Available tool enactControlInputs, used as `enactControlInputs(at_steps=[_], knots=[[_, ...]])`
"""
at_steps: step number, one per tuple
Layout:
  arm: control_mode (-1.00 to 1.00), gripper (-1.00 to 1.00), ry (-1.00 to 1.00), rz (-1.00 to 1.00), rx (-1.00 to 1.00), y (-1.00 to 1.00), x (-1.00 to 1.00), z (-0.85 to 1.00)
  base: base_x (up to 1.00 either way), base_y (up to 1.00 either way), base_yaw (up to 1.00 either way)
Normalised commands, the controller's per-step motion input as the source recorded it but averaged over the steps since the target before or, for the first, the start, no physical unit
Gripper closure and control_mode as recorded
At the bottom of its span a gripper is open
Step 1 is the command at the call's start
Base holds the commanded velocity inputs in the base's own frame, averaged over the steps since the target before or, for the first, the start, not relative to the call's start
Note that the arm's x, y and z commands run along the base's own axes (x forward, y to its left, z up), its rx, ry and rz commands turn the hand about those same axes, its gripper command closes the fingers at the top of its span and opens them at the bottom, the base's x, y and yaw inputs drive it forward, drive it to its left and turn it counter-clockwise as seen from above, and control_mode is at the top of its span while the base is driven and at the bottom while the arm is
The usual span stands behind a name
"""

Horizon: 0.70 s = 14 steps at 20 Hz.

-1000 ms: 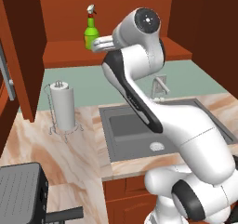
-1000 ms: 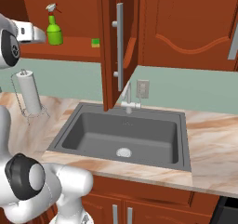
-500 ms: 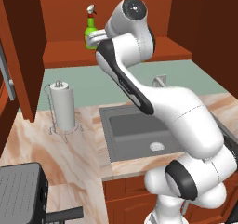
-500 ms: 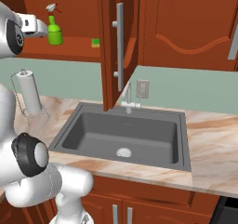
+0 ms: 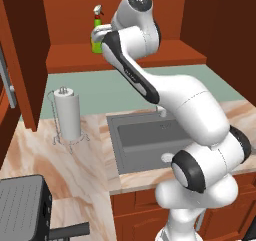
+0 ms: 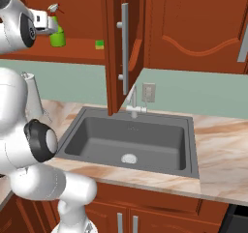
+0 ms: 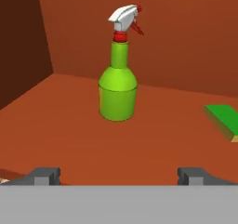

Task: Locate and retrieve the spray and sponge from the cabinet. Place them next to the sink.

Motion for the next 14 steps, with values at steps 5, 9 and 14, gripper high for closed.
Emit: enactControlInputs(at_steps=[5,9,14], knots=[[-1.0,-1.0,-0.07,0.0,0.02,0.0,0.52,-0.14,0.0,0.0,0.0],[-1.0,-1.0,-0.02,0.0,0.0,0.01,0.41,-0.06,0.0,0.0,0.0],[-1.0,-1.0,0.01,0.01,0.0,0.14,0.24,0.0,0.0,0.0,0.0]])
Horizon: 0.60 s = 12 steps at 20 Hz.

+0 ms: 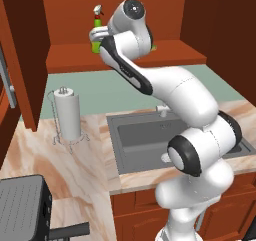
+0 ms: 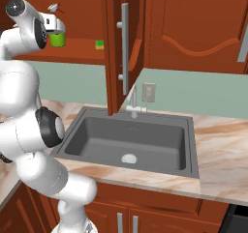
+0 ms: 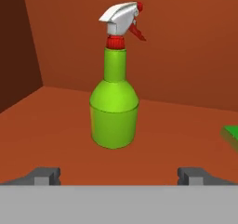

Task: Locate and retrieve the spray and sponge from the cabinet. Place them next to the sink.

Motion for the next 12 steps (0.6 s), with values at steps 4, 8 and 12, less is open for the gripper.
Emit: enactControlInputs(at_steps=[4,8,12], knots=[[-1.0,-1.0,0.03,0.01,0.0,0.15,0.26,0.0,0.0,0.0,0.0],[-1.0,-1.0,0.01,0.01,0.0,0.08,0.31,0.0,0.0,0.0,0.0],[-1.0,-1.0,0.0,0.0,0.0,0.0,0.38,0.0,0.0,0.0,0.0]])
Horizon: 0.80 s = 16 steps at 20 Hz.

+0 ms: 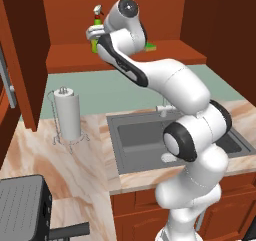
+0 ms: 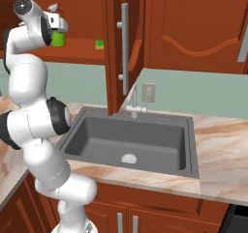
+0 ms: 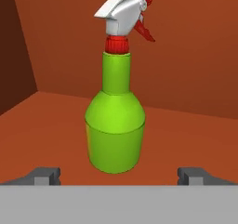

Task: Locate and retrieve the spray and sponge from the cabinet. Place them next to the sink.

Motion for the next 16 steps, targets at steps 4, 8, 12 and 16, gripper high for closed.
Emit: enactControlInputs(at_steps=[4,8,12,16], knots=[[-1.0,-1.0,0.0,0.0,0.0,0.01,0.38,0.0,0.0,0.0,0.0],[-1.0,-1.0,0.0,0.0,0.0,0.14,0.32,0.0,0.0,0.0,0.0],[-1.0,-1.0,0.03,0.0,-0.01,0.19,0.3,0.01,0.0,0.0,0.0],[-1.0,-1.0,0.04,0.0,-0.01,0.19,0.3,0.01,0.0,0.0,0.0]])
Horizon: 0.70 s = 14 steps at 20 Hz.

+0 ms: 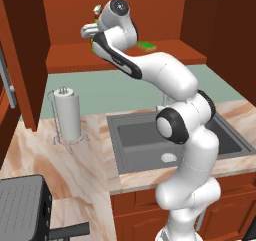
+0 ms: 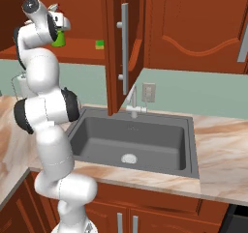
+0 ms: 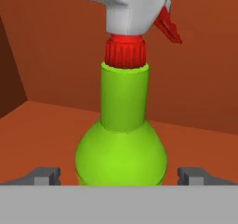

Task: Locate and retrieve the spray and sponge from the cabinet. Place them next to the sink.

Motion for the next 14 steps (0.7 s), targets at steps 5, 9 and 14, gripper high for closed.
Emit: enactControlInputs(at_steps=[5,9,14], knots=[[-1.0,-1.0,0.02,0.01,0.0,0.11,0.28,0.0,0.0,0.0,0.0],[-1.0,-1.0,0.0,0.02,0.0,0.01,0.25,0.0,0.0,0.0,0.0],[-1.0,-1.0,0.0,0.01,0.0,0.0,0.18,-0.02,0.0,0.0,0.0]])
